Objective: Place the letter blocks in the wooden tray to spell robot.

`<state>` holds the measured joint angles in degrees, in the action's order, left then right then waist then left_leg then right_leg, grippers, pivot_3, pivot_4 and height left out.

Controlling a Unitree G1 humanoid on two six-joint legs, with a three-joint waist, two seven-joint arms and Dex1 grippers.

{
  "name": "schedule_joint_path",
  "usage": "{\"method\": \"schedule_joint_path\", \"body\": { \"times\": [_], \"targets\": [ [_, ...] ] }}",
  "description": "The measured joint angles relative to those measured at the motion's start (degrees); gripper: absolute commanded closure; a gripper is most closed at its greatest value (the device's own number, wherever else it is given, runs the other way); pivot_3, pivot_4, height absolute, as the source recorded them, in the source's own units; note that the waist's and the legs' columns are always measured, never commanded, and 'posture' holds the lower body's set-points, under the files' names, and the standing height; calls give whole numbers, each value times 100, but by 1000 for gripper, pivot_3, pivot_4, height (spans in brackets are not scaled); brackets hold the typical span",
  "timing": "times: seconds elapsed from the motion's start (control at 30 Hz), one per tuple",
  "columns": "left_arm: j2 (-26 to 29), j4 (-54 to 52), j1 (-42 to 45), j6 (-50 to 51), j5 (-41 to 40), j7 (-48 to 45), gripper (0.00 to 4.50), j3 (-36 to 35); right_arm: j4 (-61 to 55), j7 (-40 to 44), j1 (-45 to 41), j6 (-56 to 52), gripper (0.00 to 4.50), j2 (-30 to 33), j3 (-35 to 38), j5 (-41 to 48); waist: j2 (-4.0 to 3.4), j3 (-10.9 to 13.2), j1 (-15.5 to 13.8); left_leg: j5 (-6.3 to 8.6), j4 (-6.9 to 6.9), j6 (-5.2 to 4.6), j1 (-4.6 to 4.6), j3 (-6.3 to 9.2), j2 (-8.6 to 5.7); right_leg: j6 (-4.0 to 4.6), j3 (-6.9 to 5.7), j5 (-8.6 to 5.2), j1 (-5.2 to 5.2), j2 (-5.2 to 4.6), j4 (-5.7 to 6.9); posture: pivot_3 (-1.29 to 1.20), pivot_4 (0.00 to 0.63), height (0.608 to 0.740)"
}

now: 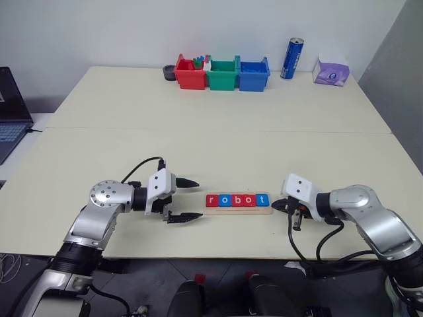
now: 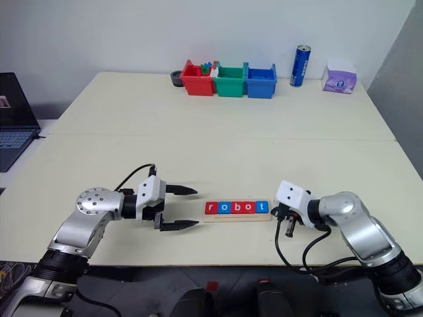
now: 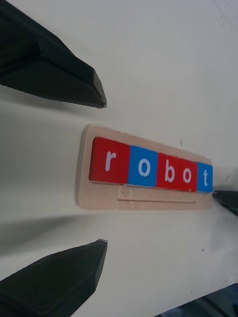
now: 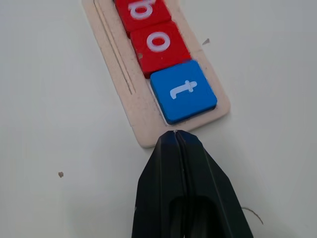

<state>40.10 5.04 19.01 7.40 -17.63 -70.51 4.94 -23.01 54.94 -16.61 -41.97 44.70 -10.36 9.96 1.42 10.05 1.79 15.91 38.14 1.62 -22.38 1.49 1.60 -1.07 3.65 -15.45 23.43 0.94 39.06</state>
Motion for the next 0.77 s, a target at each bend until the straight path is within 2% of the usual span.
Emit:
{"method": "schedule_joint_path", "body": {
  "times": [0.1,0.2,0.4,0.57,0.77],
  "targets": [
    [30,-203,-103,342,-145,165,0,-209,-344,18,233,-110,4476,-95,624,570,0,0,0,0,0,0,0,3,2,0,-2,0,-1,0,0,0,150,740],
    [157,-436,-260,470,-225,229,0,-381,-709,102,411,-392,3907,-259,1157,1399,0,0,6,0,-1,0,2,2,3,0,0,0,-1,0,1,0,150,740],
    [297,-515,-290,458,-245,127,0,-442,-828,262,367,-568,1849,-15,1296,2039,0,0,1,0,2,0,8,-2,-1,-5,1,-3,-9,0,-3,0,150,740],
    [337,-514,-265,249,-233,-28,0,-437,-832,436,-14,-743,61,271,1300,2450,0,0,-1,0,1,0,10,-2,2,-4,0,-2,-9,1,-3,0,150,740],
    [360,-515,-226,212,-121,-122,0,-400,-624,525,-247,-539,9,481,1145,2433,0,0,-1,0,0,0,9,-4,1,-4,1,-2,-9,1,-5,0,150,740]
  ]
}}
